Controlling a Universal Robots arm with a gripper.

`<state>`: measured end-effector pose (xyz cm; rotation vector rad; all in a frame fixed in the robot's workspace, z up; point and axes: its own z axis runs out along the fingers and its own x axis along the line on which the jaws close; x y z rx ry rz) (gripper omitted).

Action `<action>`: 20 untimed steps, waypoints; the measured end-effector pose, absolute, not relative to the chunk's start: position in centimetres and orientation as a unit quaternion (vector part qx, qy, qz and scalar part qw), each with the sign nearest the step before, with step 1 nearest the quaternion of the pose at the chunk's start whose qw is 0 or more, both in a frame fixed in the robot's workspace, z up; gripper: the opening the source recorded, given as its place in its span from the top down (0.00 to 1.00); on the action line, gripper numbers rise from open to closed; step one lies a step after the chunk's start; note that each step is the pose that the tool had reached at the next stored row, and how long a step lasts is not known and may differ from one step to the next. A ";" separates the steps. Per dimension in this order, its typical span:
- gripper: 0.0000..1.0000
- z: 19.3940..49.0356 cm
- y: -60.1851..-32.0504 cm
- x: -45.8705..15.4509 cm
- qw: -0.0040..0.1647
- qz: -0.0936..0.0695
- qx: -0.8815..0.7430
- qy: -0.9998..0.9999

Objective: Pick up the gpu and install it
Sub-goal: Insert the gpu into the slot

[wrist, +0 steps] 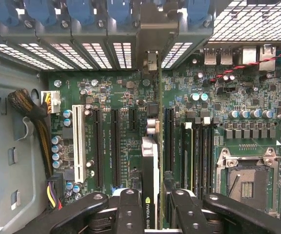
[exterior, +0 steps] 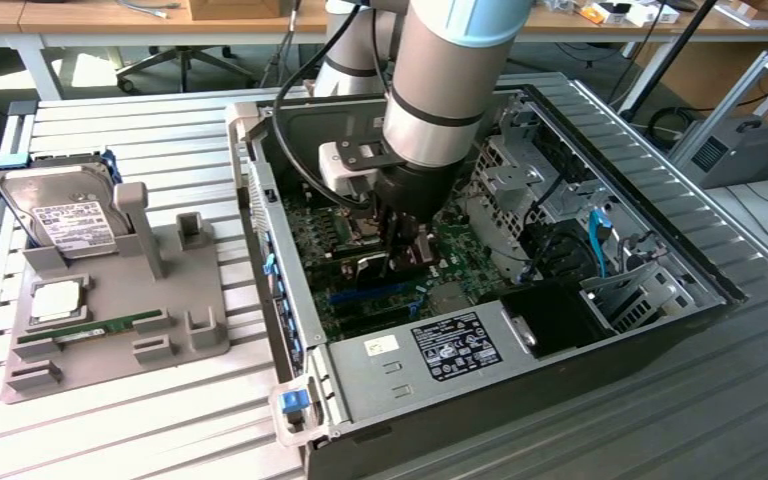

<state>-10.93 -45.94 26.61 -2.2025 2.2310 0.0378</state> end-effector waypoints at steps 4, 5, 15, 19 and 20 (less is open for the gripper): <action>0.73 26.5 -45.9 -10.9 0.003 0.012 -0.702 0.712; 0.73 26.5 -45.9 -10.9 0.003 0.012 -0.702 0.712; 0.73 26.3 -45.9 -10.9 0.003 0.012 -0.702 0.712; 0.73 26.2 -45.9 -10.9 0.003 0.012 -0.702 0.712; 0.73 26.2 -45.9 -10.9 0.003 0.012 -0.702 0.712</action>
